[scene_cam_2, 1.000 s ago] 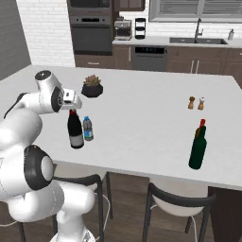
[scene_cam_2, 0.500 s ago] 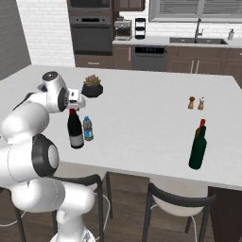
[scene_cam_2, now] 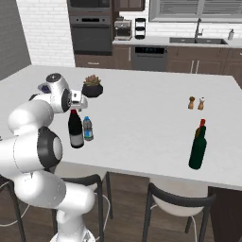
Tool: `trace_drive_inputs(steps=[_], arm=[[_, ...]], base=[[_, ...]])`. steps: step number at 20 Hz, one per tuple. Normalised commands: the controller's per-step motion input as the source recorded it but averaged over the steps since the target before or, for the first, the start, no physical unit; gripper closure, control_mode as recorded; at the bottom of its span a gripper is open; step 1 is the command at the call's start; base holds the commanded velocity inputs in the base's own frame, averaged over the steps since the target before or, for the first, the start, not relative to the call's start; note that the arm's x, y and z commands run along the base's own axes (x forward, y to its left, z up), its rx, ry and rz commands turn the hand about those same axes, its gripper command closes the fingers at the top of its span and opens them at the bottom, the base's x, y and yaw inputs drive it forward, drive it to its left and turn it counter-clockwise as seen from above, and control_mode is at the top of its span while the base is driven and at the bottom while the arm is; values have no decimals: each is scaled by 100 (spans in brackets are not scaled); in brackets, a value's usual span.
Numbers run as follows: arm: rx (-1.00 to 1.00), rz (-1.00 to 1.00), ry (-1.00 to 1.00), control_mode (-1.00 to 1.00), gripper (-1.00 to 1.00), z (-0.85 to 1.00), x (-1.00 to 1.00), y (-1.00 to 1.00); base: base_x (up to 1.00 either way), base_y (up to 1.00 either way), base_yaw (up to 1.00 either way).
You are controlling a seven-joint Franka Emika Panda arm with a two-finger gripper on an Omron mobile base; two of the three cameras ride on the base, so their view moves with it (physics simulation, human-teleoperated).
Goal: Move the plastic bottles in the middle to the plastics group, and the glass bottles in the middle to the glass group.
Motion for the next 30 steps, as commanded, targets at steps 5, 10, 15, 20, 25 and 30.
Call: trace_drive_inputs(steps=[5,10,15,20,25,30], arm=[[0,0,0,-100,100,-12,4,-2],[0,4,-5,-100,100,-9,0,-1],[0,7,-11,-100,100,-7,0,-1],[1,14,-12,-100,100,3,-20,-2],[4,9,-3,-100,100,27,-76,-24],[-1,-3,0,-100,100,26,-40,-59]], base=[[0,0,0],[0,0,0],[0,0,0],[0,0,0],[0,0,0],[0,0,0]])
